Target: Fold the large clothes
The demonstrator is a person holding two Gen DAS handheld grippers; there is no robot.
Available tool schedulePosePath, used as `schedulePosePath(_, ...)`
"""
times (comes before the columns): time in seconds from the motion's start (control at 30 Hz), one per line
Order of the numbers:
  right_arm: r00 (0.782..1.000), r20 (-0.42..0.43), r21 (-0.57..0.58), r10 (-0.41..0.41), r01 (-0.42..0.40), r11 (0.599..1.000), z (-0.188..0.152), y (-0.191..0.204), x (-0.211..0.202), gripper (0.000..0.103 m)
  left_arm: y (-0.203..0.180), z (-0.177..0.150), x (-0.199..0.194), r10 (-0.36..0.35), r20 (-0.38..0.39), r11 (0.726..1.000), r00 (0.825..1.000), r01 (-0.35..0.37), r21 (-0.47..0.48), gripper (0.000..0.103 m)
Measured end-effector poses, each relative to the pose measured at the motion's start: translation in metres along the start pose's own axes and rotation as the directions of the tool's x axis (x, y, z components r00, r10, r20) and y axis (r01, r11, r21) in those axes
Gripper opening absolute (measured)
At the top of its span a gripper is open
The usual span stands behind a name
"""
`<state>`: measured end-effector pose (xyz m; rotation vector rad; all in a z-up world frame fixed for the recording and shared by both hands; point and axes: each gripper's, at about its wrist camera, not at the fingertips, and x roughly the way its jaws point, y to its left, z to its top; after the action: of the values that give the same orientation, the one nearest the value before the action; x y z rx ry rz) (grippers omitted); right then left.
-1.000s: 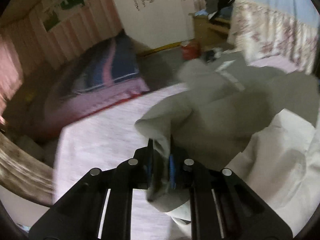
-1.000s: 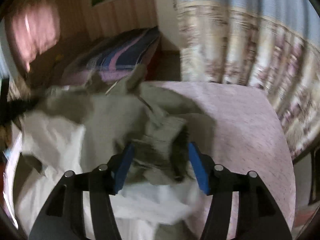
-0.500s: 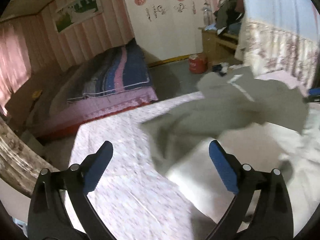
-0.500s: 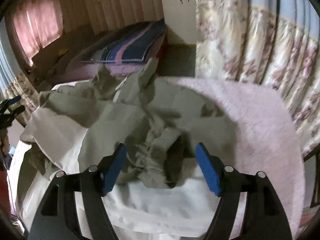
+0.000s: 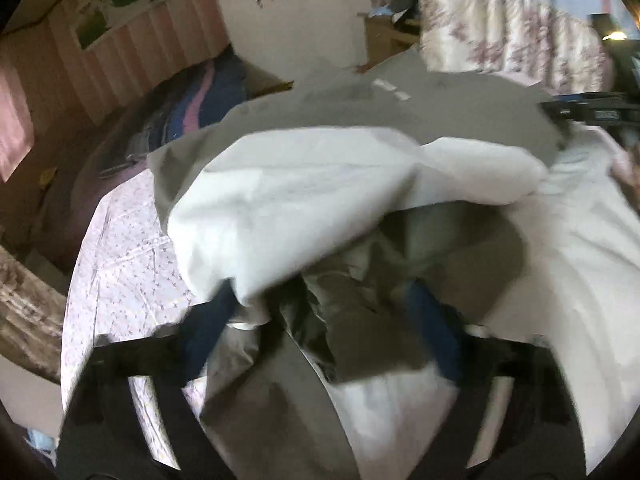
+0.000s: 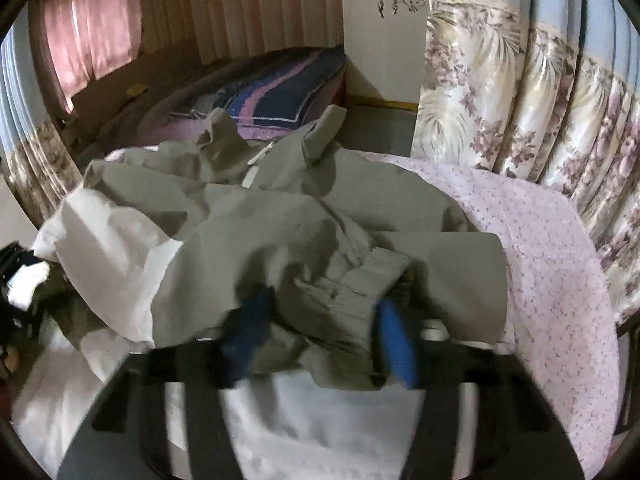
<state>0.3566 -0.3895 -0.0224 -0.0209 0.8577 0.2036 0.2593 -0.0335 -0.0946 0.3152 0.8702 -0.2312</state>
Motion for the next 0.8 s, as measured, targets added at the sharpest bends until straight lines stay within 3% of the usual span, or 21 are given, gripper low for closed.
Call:
schedulePosePath(0.03, 1.000, 0.005, -0.014, -0.005, 0.005, 1.000, 0.000, 0.003, 0.000, 0.018, 0.005, 0.004, 0.008, 0.002, -0.016, 1.000, 1.000, -0.002, -0.015, 0.054)
schedulePosePath(0.07, 1.000, 0.010, -0.019, 0.001, -0.001, 1.000, -0.001, 0.004, -0.001, 0.012, 0.014, 0.006, 0.014, -0.007, -0.030, 0.999, 1.000, 0.006, -0.036, 0.049)
schedulePosePath(0.13, 0.998, 0.047, -0.052, -0.038, 0.041, 0.998, 0.000, 0.010, -0.011, 0.007, 0.031, 0.016, 0.024, -0.032, -0.032, 0.996, 0.999, 0.029, -0.085, 0.044)
schedulePosePath(0.23, 0.986, 0.137, -0.120, -0.093, 0.109, 0.987, 0.003, 0.020, -0.045, 0.006, 0.047, 0.026, 0.028, -0.007, -0.019, 0.996, 1.000, 0.006, -0.090, 0.042)
schedulePosePath(0.3, 0.977, 0.179, -0.141, -0.117, 0.143, 0.980, 0.003, 0.021, -0.067, 0.006, 0.053, 0.027, 0.028, -0.035, -0.023, 0.996, 0.999, 0.033, -0.079, 0.045)
schedulePosePath(0.37, 0.975, 0.167, -0.146, -0.145, 0.170, 0.975, 0.000, 0.014, -0.075, 0.006, 0.047, 0.021, 0.018, -0.051, -0.005, 0.998, 0.999, 0.051, -0.039, 0.058)
schedulePosePath(0.5, 0.970, -0.021, -0.150, -0.244, 0.238, 0.959, -0.014, -0.015, -0.023, 0.010, 0.030, 0.000, -0.010, -0.137, 0.039, 0.990, 0.990, 0.136, 0.037, 0.081)
schedulePosePath(0.53, 0.967, -0.033, -0.155, -0.254, 0.246, 0.957, -0.017, -0.018, -0.016, 0.012, 0.025, -0.003, -0.016, -0.125, 0.048, 0.991, 0.991, 0.123, 0.047, 0.098)
schedulePosePath(0.6, 0.971, -0.014, -0.148, -0.237, 0.233, 0.961, -0.022, -0.022, -0.013, 0.018, 0.018, -0.011, -0.031, -0.057, 0.082, 0.996, 0.995, 0.051, 0.077, 0.100)
schedulePosePath(0.7, 0.981, -0.009, -0.094, -0.192, 0.191, 0.977, -0.021, -0.028, -0.021, 0.025, 0.020, -0.016, -0.041, -0.038, 0.100, 0.995, 0.994, 0.029, 0.092, 0.100)
schedulePosePath(0.8, 0.982, -0.004, -0.083, -0.188, 0.187, 0.979, -0.022, -0.028, -0.026, 0.032, 0.036, -0.006, -0.035, -0.015, 0.092, 0.999, 0.996, 0.011, 0.047, 0.100)
